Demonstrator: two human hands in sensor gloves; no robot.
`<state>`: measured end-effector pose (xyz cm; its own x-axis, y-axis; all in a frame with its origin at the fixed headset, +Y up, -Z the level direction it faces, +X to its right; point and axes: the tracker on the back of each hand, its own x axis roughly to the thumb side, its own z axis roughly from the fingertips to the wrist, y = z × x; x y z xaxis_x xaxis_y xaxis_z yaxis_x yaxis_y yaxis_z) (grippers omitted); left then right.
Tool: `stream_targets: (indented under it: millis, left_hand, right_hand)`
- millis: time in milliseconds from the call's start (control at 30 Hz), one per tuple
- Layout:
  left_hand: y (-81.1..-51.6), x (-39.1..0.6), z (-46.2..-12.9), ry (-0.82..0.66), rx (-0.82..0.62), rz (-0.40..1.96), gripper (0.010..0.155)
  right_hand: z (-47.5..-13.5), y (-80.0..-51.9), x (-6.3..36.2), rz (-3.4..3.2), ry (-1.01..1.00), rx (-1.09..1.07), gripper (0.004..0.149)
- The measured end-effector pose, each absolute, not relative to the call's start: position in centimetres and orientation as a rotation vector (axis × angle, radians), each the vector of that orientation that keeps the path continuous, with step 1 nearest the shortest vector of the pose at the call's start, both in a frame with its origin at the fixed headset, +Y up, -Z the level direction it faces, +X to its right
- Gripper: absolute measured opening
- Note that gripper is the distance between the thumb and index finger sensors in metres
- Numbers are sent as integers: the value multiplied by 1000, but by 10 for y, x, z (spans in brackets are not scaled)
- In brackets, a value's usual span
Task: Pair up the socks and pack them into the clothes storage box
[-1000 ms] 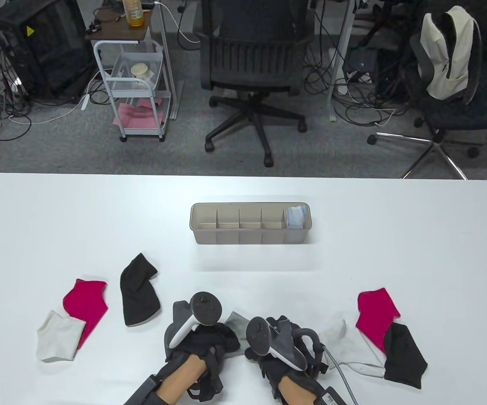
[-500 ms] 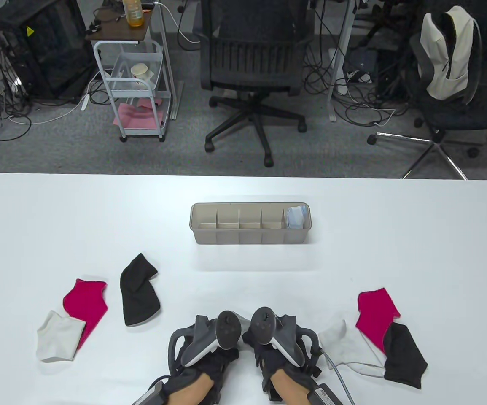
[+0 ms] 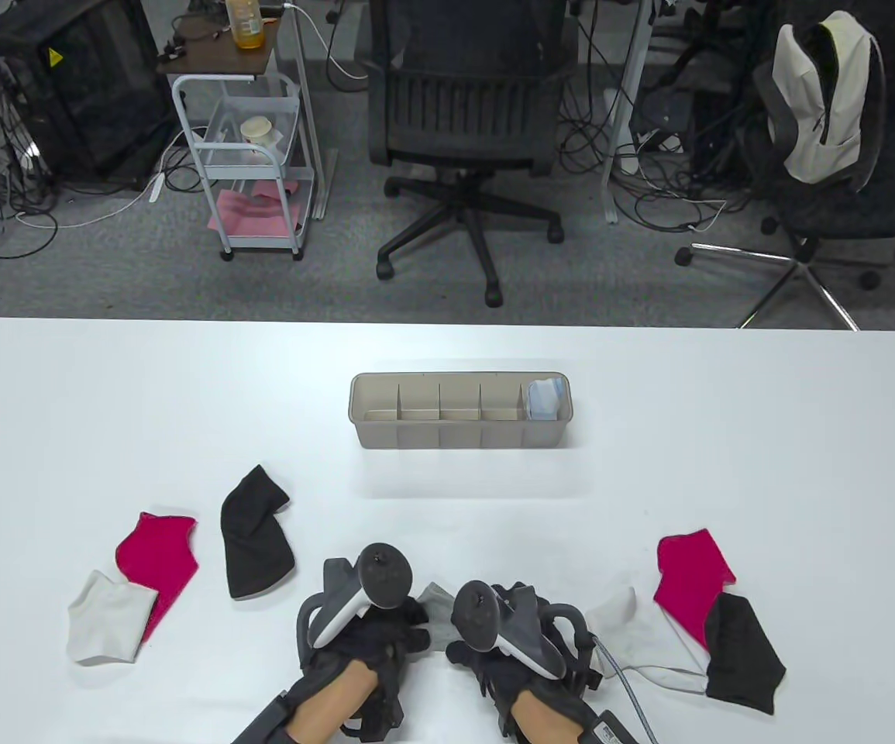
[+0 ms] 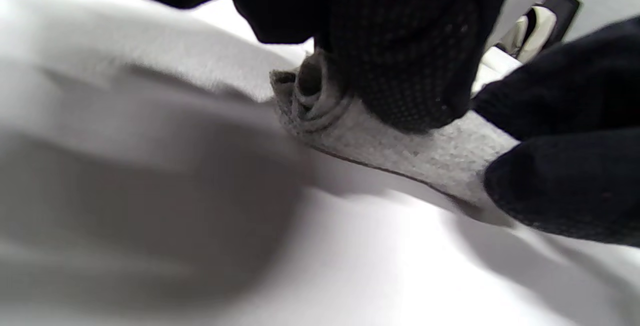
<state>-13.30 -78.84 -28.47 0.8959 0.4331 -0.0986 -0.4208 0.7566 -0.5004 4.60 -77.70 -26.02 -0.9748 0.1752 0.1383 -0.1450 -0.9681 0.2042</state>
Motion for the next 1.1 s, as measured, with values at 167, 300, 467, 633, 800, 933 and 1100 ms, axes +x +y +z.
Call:
stream_targets:
  millis: [167, 300, 467, 633, 800, 933, 1100]
  left_hand:
    - [-788, -129, -286, 14, -423, 395, 42]
    - [-779, -113, -279, -37, -269, 218, 37]
    - [-764, -100, -263, -138, -227, 119, 44]
    - [-777, -97, -262, -159, -294, 101, 58]
    - [-779, -104, -269, -162, -313, 173, 56]
    - [-780, -113, -274, -141, -347, 253, 53]
    - [-791, -135, -286, -13, -547, 500, 49]
  right_hand:
    - [-271, -783, 53, 2812, 348, 17, 41]
    - [-275, -786, 55, 2787, 334, -58, 36]
    - [-274, -786, 49, 2852, 259, -44, 34]
    - [-274, -786, 49, 2842, 250, -44, 34]
    - [-265, -771, 49, 2869, 84, 69, 40]
    - [-256, -770, 44, 3018, 91, 244, 47]
    - [-261, -777, 43, 2987, 231, 207, 49]
